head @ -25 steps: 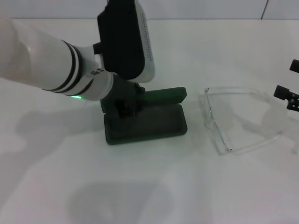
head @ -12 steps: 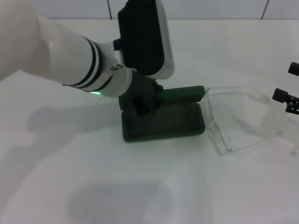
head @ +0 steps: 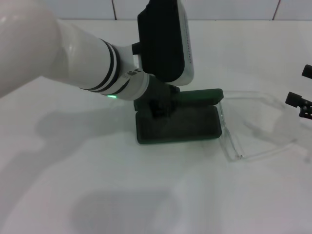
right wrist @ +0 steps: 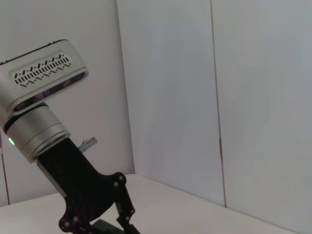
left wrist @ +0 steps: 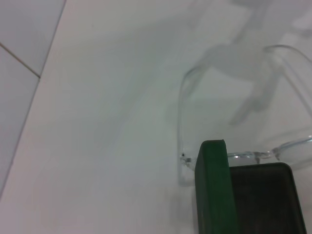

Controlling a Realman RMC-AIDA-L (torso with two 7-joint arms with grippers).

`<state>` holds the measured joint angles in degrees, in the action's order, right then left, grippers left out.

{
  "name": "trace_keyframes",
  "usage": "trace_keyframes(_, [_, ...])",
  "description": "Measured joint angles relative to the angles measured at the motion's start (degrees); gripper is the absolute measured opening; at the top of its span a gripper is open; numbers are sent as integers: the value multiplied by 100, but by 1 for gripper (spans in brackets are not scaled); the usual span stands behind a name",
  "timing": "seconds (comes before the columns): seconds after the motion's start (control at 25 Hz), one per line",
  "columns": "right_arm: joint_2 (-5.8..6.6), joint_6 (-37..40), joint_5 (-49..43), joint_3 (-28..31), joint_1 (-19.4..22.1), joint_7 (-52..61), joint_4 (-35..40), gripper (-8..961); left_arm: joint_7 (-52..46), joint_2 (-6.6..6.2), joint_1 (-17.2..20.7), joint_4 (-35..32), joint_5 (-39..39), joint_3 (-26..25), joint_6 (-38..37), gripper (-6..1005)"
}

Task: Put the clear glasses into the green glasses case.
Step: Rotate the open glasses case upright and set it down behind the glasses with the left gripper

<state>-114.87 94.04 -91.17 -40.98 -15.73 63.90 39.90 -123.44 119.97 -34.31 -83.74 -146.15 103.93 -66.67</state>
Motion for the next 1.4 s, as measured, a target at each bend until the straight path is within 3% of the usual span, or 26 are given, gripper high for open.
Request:
trace_keyframes(0.56, [0,64,4,3,48,-1,1,870,577,-9,-107,387,400,-198,248,263])
trace_keyframes(1.4, [0,70,46,2,65,0,1,869,592,-9,-138,443,446,-209,232,283])
